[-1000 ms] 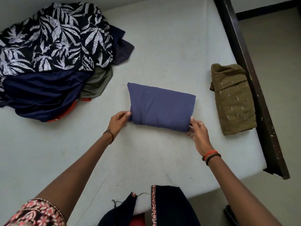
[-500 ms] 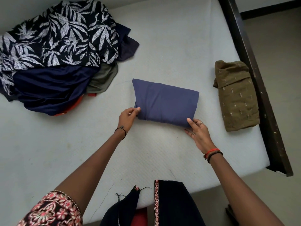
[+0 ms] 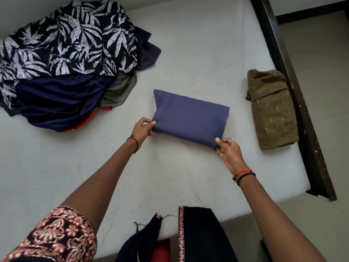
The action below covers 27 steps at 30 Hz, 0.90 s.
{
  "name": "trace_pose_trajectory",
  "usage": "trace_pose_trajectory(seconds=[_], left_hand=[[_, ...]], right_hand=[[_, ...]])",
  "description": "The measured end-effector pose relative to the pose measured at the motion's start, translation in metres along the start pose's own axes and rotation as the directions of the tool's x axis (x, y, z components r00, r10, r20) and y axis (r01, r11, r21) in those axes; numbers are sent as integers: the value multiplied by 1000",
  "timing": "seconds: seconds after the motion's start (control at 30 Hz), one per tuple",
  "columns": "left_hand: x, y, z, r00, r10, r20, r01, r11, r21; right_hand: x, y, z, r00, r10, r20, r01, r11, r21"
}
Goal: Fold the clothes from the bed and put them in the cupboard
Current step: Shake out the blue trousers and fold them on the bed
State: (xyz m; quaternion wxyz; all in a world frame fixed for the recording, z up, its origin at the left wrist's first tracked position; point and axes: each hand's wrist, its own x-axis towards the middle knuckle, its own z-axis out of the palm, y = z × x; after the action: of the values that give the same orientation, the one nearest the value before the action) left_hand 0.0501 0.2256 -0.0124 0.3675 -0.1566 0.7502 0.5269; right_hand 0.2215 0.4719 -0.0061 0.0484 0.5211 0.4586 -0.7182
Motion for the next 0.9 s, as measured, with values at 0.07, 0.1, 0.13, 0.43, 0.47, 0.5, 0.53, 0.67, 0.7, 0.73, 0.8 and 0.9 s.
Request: trace_pose_trajectory(seconds=[0.07,0.1,0.13,0.43,0.47,0.5,0.53,0.67,0.7,0.73,0.8,0.9], left_hand=[[2,-2,1,1000,9,-2,-9,1000,-8],[2,-5,2,1000,10,-6,-10,1000,-21],[1,-6,4,1000,9,-28,-10,999,-42],[-43,-32,66,889,-411,-202,240,793,-560],[-49,-33,78,912,-390,-125,256,781,-570],[-52,-33,89,933,-356,-56,263,778,-571],[-54,-31,99,948,-317,-8,255,776,-577],[-40,-11,120,979,-201,-32,120,699,-705],[-34,-8,120,980,-192,-51,94,671,-736],[-29,-6,119,980,-192,-59,83,655,-751],[-19,-4,118,978,-196,-69,78,654,-753],[-12,-3,119,974,-196,-111,49,665,-745]], right_hand=[[-1,0,0,998,37,49,-36,999,-31],[1,-3,-3,994,65,84,-58,995,-84],[3,-9,-7,989,96,113,-76,983,-169],[54,-92,-9,855,-519,-13,386,652,-653],[60,-99,-2,862,-498,93,414,588,-695],[66,-105,5,882,-433,186,420,543,-727],[72,-109,12,903,-342,261,412,515,-752],[89,-118,31,932,-106,346,360,386,-850],[91,-118,32,937,-86,339,345,385,-856],[92,-117,34,941,-66,331,329,397,-857],[92,-111,33,944,-25,329,306,438,-845],[89,-96,28,953,-11,302,259,544,-798]])
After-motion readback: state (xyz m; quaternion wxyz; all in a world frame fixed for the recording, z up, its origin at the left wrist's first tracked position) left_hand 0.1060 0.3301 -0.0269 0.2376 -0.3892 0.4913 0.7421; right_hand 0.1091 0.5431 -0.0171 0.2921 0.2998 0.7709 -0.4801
